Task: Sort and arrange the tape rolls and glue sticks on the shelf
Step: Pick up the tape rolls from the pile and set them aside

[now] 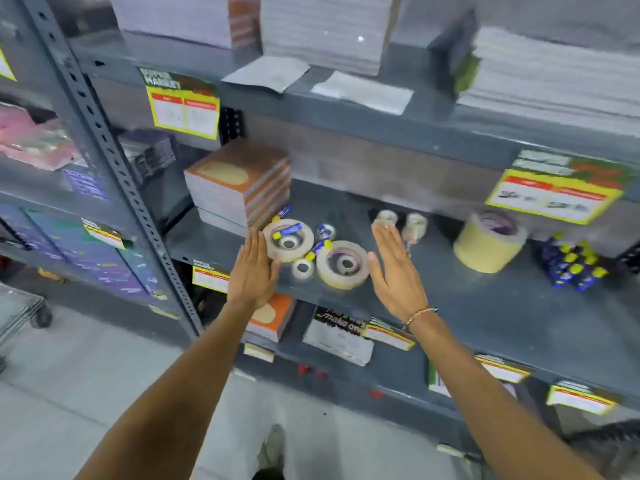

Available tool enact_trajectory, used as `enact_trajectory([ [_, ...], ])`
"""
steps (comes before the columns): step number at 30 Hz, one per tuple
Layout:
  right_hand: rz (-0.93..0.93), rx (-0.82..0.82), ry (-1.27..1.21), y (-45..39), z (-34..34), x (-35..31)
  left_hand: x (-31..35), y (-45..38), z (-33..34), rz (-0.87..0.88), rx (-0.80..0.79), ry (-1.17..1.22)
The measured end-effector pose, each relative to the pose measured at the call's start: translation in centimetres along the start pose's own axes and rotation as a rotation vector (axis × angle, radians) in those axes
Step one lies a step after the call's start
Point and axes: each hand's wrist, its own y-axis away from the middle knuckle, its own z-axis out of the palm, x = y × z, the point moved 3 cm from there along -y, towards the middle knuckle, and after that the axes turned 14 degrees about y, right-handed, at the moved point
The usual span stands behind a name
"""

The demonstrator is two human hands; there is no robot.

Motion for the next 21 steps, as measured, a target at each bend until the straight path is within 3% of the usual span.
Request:
enact_trajectory([
  [4, 0.033, -0.204, 0.02, -5.5, 5.9, -3.3, -3.4, -1.2, 1.3, -0.054, -0.112, -0.003],
  [10, -0.045, -0.462, 0.122, -9.9, 13.0, -7.6, -4.2, -2.3, 2.3, -0.062, -0.126, -0.056],
  [16, -0.073, -0.537, 0.303, -10.8, 15.8, -8.3, -4.5, -2.5, 2.4, -0.048, -0.148, -0.068],
  [21, -0.047, -0.544, 0.251, -10.9, 16.1, -8.2, -4.7, -2.5, 2.5, -0.023, -0.135, -0.092],
])
